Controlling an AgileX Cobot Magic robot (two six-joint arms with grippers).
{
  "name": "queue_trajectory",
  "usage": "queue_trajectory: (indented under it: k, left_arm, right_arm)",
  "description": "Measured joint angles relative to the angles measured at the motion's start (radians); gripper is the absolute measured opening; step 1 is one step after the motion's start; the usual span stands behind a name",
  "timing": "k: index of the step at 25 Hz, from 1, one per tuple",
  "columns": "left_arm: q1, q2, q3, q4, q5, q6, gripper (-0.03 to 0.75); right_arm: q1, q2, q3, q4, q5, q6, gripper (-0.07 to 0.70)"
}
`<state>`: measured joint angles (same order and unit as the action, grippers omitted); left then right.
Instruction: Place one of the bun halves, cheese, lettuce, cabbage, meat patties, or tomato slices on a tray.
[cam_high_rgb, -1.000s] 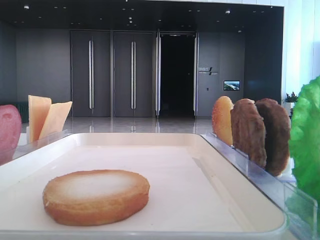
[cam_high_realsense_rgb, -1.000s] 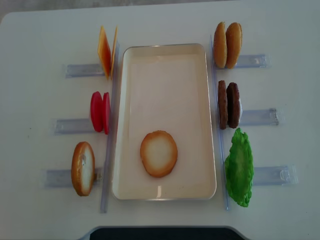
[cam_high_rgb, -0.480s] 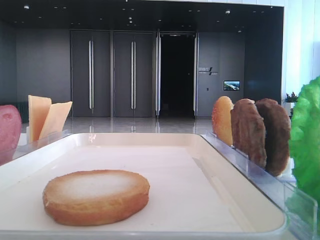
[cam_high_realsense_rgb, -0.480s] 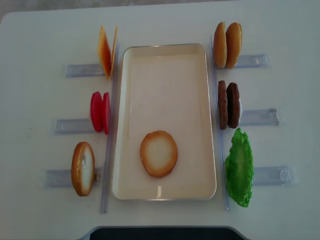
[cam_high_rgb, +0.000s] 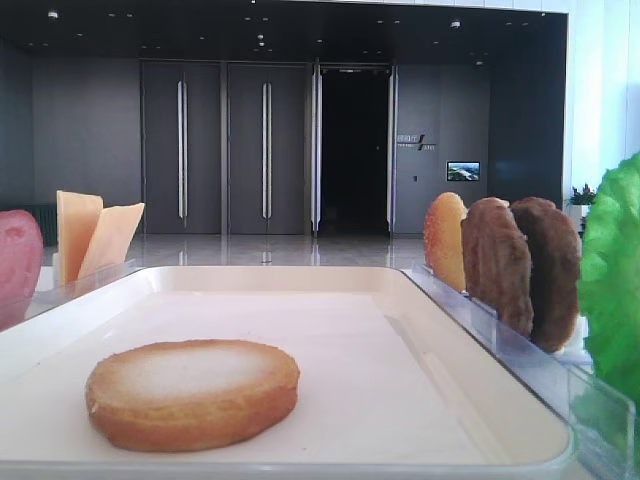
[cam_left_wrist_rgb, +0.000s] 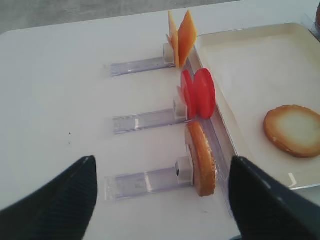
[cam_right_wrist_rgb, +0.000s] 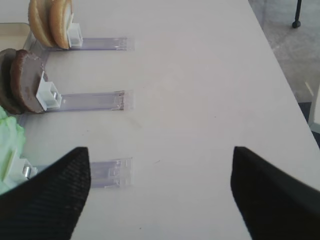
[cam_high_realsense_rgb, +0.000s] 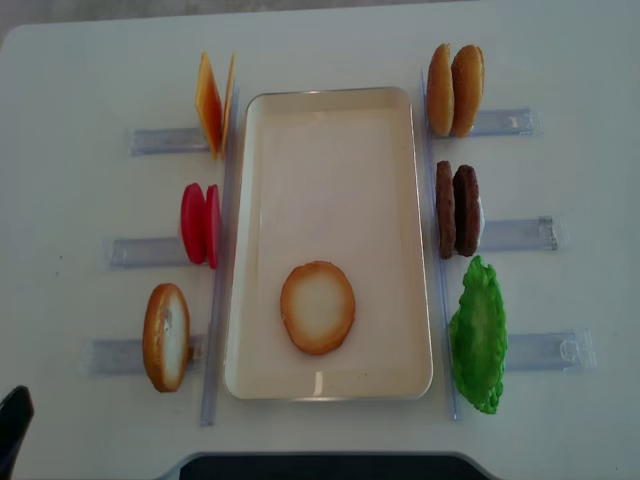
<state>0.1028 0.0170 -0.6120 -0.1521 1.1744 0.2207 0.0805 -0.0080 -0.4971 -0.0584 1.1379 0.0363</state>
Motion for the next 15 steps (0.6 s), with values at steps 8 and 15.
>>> queue_trajectory:
  k: [8, 15]
  left_arm:
    - [0.000, -0.035, 0.096, -0.001, -0.009, 0.000, 0.622]
    - [0.000, -0.035, 0.135, 0.000, -0.041, 0.003, 0.608]
  right_arm:
    - [0.000, 0.000, 0.000, 0.000, 0.000, 0.000, 0.577]
    - [0.000, 0.000, 0.000, 0.000, 0.000, 0.000, 0.577]
